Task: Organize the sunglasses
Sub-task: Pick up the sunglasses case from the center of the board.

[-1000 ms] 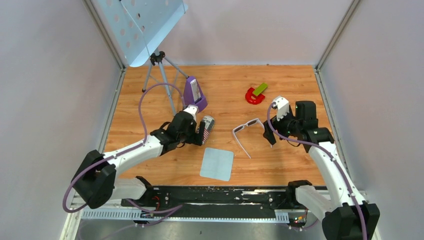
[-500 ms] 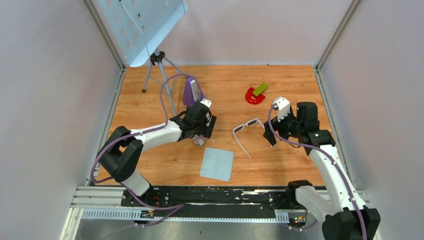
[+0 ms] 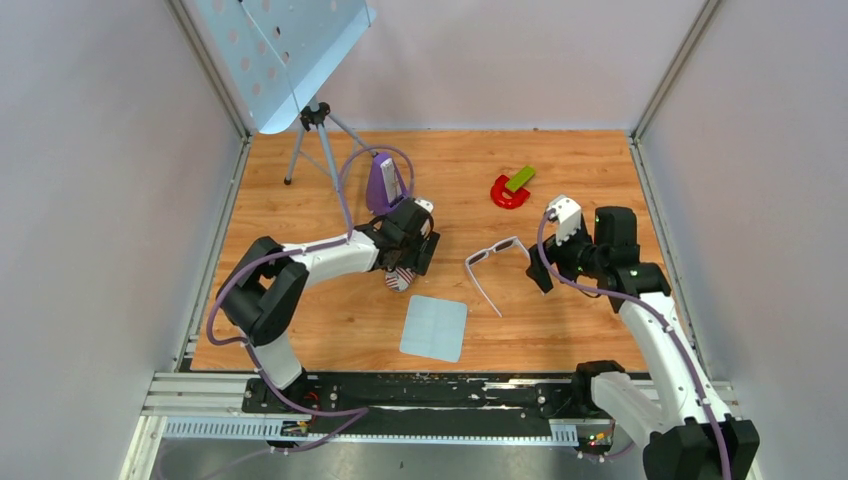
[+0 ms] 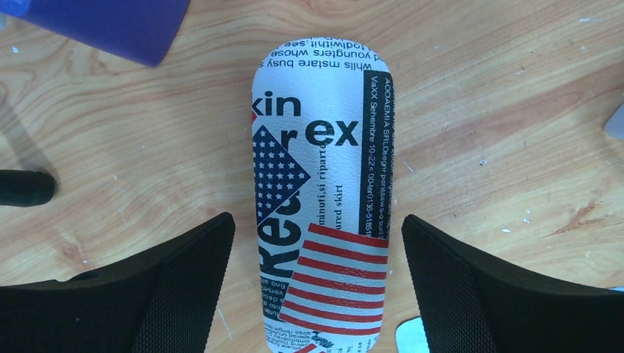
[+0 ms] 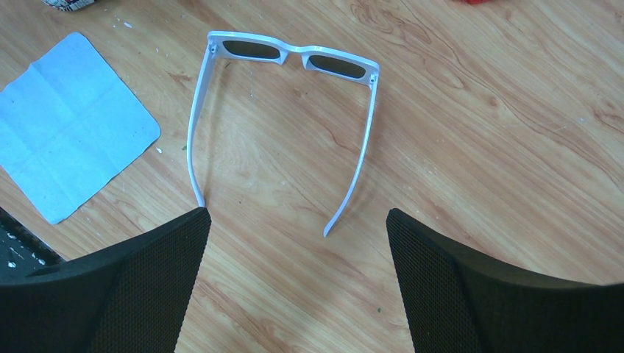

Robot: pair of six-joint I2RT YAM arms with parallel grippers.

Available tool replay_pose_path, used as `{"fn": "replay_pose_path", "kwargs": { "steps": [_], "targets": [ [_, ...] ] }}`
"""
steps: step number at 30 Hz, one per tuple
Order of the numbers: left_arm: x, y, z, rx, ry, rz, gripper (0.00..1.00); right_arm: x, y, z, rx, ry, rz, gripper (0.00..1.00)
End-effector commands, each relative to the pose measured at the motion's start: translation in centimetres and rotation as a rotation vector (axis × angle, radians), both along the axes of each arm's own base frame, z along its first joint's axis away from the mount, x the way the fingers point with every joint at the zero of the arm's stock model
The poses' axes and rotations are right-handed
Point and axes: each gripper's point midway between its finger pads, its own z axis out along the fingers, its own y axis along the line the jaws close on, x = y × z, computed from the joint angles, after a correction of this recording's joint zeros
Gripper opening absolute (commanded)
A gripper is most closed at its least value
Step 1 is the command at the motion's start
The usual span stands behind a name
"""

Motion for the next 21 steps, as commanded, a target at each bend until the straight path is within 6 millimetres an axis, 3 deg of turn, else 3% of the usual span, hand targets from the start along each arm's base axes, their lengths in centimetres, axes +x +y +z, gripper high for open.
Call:
{"fn": "replay_pose_path", "kwargs": {
  "steps": [1, 7, 16, 21],
  "targets": [
    [0.1, -0.2, 0.3, 0.042, 0.010, -0.028, 0.87, -0.5, 0.1, -0.3, 0.019, 0.005, 0.009, 0.95],
    [-0.4, -0.1, -0.3, 0.052, 0.038, -0.037, 0.78, -0.5, 0.1, -0.2, 0.022, 0.003, 0.008, 0.95],
    [-0.6, -0.3, -1.3, 0.064, 0.076, -0.044, 0.78, -0.6, -0.1, -0.3, 0.023, 0.000, 0.001, 0.96],
    [-0.6, -0.3, -1.1, 0.072, 0.088, -0.051, 0.70, -0.7, -0.2, -0.5, 0.024, 0.002, -0.002, 0.96]
  ]
}}
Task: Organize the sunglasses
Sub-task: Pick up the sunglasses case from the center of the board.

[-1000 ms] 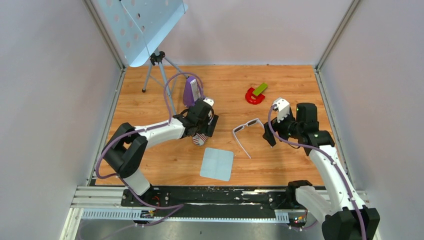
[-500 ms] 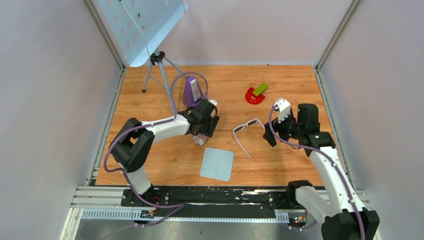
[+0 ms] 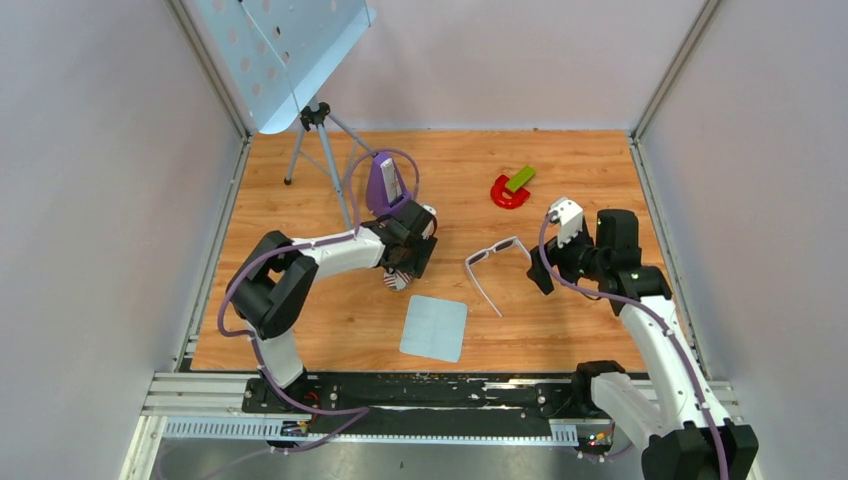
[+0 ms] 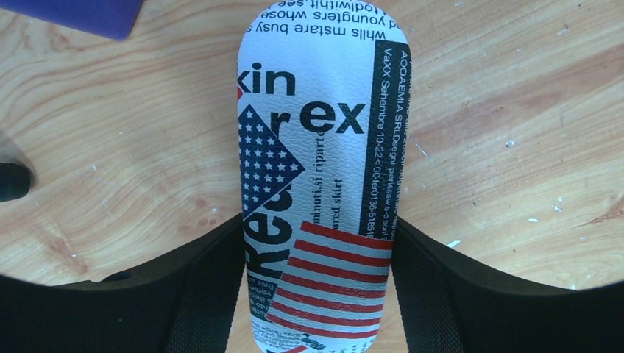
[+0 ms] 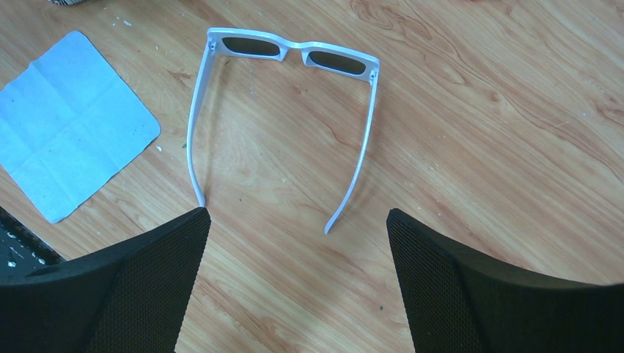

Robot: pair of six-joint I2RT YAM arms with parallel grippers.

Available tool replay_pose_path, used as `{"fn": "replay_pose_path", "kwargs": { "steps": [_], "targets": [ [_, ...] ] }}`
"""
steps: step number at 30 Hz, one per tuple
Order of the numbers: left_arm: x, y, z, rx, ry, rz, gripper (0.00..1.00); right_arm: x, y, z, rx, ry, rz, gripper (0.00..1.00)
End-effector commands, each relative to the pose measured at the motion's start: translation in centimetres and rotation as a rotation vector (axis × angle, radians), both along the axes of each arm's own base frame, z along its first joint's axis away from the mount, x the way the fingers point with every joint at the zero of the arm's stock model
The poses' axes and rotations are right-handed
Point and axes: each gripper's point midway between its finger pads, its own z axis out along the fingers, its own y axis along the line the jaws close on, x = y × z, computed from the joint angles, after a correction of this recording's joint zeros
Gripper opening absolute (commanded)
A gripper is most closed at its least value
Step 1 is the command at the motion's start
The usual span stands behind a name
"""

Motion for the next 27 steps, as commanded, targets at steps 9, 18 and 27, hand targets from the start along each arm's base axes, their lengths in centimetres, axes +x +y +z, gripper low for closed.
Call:
{"fn": "replay_pose_path", "kwargs": {
  "steps": [9, 18, 27],
  "targets": [
    [0.3, -0.9, 2.4, -0.024, -0.027, -0.022, 0.78, -0.4, 0.1, -0.5, 0.021, 0.007, 0.007, 0.96],
    [0.7, -1.2, 1.5, -0.008, -0.004, -0.016, 0.73, -0.5, 0.0, -0.5, 0.023, 0.006, 0.003, 0.96],
    [1.2, -1.5, 1.8, 0.001, -0.001, -0.013, 0.73, -0.7, 0.0, -0.8, 0.029, 0.013, 0.006, 0.96]
  ]
}}
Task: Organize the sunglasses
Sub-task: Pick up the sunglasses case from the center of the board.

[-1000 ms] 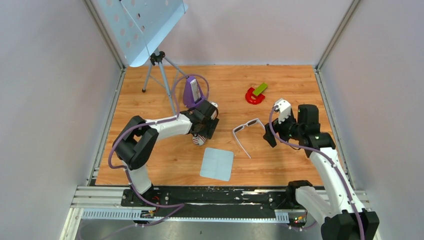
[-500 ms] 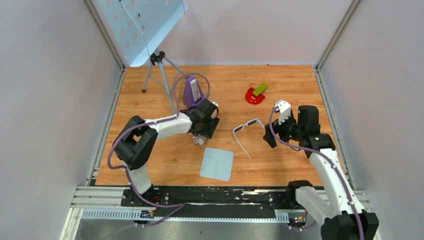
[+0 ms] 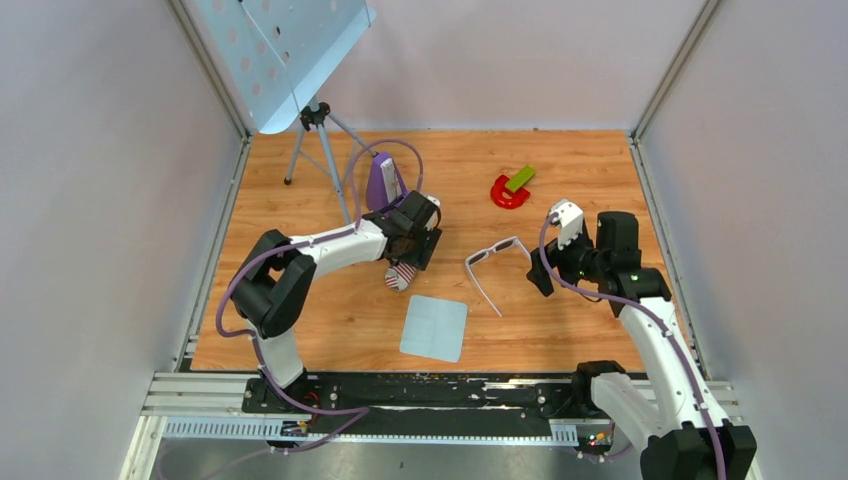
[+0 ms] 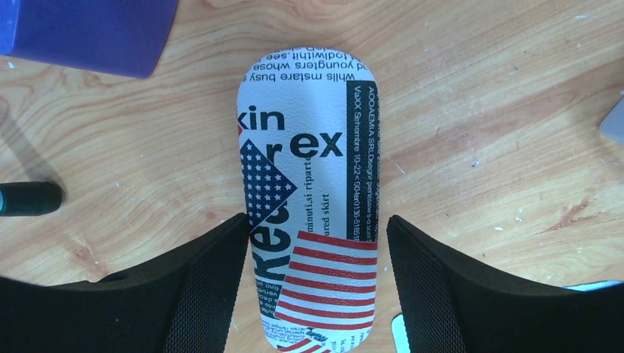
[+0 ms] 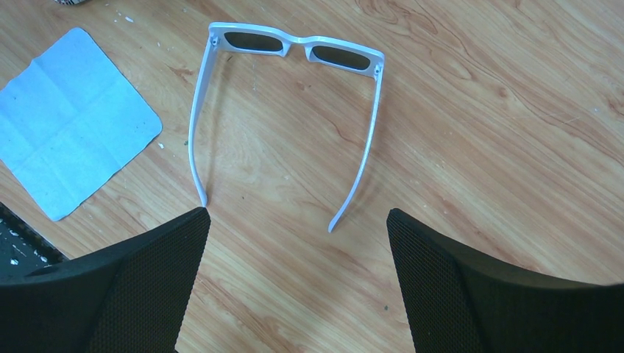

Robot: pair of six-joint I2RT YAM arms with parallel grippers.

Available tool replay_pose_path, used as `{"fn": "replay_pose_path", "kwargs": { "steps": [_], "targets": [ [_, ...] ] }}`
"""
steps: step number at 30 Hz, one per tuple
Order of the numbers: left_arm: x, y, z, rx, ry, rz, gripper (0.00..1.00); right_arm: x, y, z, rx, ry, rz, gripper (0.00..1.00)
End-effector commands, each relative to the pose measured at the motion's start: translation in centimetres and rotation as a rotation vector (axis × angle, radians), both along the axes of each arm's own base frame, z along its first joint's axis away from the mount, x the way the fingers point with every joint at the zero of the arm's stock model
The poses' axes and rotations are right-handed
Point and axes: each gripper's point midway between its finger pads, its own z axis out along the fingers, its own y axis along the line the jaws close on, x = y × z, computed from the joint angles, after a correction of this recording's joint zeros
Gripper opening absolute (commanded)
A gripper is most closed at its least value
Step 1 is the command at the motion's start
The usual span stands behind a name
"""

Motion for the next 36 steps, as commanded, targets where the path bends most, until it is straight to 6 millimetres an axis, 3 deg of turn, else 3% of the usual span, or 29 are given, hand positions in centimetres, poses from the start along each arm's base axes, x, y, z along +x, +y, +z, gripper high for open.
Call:
{"fn": "replay_pose_path", "kwargs": {
  "steps": [1, 5, 13, 18, 22, 26, 36],
  "targets": [
    [0.2, -0.4, -0.4, 0.024, 0.016, -0.002, 0.75, -0.5, 0.1, -0.4, 0.021, 0.010, 0.006, 0.96],
    [0.0, -0.3, -1.2, 0.048, 0.043, -0.003, 0.74, -0.5, 0.0, -0.4, 0.022, 0.009, 0.005, 0.96],
    [0.1, -0.4, -1.0, 0.040, 0.037, -0.008, 0.67, -0.5, 0.0, -0.5, 0.022, 0.010, 0.006, 0.96],
    [-0.1, -0.7, -0.4, 0.023, 0.043, -0.021, 0.51, -0.5, 0.0, -0.5, 0.022, 0.009, 0.003, 0.96],
    [-1.6, -3.1, 2.2, -0.129, 0.065, -0.117, 0.27, -0.6, 0.2, 0.0, 0.033, 0.012, 0.014, 0.96],
    [-4.1, -4.7, 6.6, -0.326, 0.022, -0.213, 0.08, -0.7, 1.2, 1.7, 0.072, 0.018, 0.068, 0.95],
    [-10.2, -6.9, 16.5, -0.962, -0.227, -0.366, 0.00, -4.1, 7.1, 7.4, 0.408, 0.106, 0.380, 0.97]
  ]
}}
